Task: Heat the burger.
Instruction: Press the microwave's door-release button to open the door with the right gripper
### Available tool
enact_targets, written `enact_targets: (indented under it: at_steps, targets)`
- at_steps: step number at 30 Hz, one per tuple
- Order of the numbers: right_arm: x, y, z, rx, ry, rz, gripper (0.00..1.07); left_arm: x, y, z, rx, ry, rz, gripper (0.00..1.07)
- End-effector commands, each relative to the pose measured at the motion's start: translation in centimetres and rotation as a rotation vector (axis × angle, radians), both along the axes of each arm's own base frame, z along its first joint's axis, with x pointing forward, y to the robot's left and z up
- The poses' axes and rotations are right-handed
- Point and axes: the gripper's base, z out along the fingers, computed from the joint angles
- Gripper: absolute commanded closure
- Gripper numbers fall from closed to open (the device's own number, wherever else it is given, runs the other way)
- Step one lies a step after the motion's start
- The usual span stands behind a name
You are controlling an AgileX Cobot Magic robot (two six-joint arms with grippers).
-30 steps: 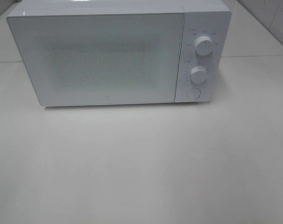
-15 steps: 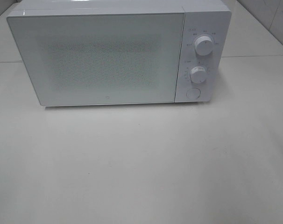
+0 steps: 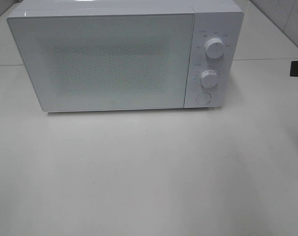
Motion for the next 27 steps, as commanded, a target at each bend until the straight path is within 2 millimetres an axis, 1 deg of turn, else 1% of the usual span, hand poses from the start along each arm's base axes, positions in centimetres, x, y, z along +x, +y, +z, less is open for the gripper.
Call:
enact_targets:
  at_steps: [1,2,3,4,5,7,8,9,10,11,12,14,17,19,22,23,24,25,27]
  targets:
    - [1.4,0.1,-0.5,-0.012,-0.047,0.005,1.07,-0.2,0.1,0.0,-0.004,-0.034,0.003,1.06]
    - [1.4,0.1,-0.5,-0.012,-0.047,0.005,1.07,-0.2,0.1,0.0,-0.004,-0.034,0.003,1.06]
    - [2.2,0.4,-1.2,-0.013,-0.05,0.014,1.07,-0.2,0.1,0.0,-0.004,-0.034,0.003,1.06]
    - [2.2,0.4,-1.2,-0.013,-0.05,0.014,1.07,-0.2,0.1,0.0,-0.004,-0.034,0.003,1.06]
    - [2.9,0.9,-1.8,-0.012,-0.064,0.028,1.07,-0.2,0.1,0.0,-0.004,-0.034,0.003,1.06]
    - [3.2,1.2,-2.1,-0.009,-0.072,0.037,1.07,-0.2,0.1,0.0,-0.004,-0.034,0.003,1.06]
    - [3.8,1.9,-3.0,0.0,-0.069,0.058,1.07,-0.2,0.1,0.0,-0.004,-0.034,0.003,1.06]
    - [3.8,1.9,-3.0,0.0,-0.069,0.058,1.07,-0.2,0.1,0.0,-0.004,-0.034,0.003,1.06]
    - [4.4,3.0,-4.0,0.017,-0.066,0.084,1.07,-0.2,0.1,0.0,-0.004,-0.034,0.003,1.06]
    - [4.6,3.4,-4.4,0.024,-0.063,0.095,1.07,-0.2,0.1,0.0,-0.004,-0.034,0.003,1.06]
    - [4.6,3.4,-4.4,0.024,-0.063,0.095,1.07,-0.2,0.1,0.0,-0.004,-0.034,0.003,1.06]
    - [5.1,5.9,-6.4,0.029,-0.056,0.171,1.07,-0.2,0.1,0.0,-0.004,-0.034,0.003,1.06]
    - [5.2,6.4,-7.0,0.028,-0.048,0.189,1.07,-0.2,0.1,0.0,-0.004,-0.034,0.003,1.06]
    - [5.4,8.4,-9.0,0.023,-0.037,0.252,1.07,-0.2,0.1,0.0,-0.004,-0.034,0.003,1.06]
    - [5.4,8.8,-9.5,0.022,-0.033,0.264,1.07,-0.2,0.1,0.0,-0.004,-0.034,0.003,1.06]
    - [5.4,9.4,-10.6,0.031,-0.018,0.277,1.07,-0.2,0.1,0.0,-0.004,-0.034,0.003,1.06]
    - [5.5,9.7,-11.1,0.044,-0.006,0.277,1.07,-0.2,0.1,0.0,-0.004,-0.034,0.003,1.06]
    - [5.5,9.7,-11.1,0.044,-0.006,0.277,1.07,-0.2,0.1,0.0,-0.004,-0.034,0.003,1.06]
    - [5.9,10.6,-12.5,0.129,0.052,0.243,1.07,-0.2,0.1,0.0,-0.004,-0.034,0.003,1.06]
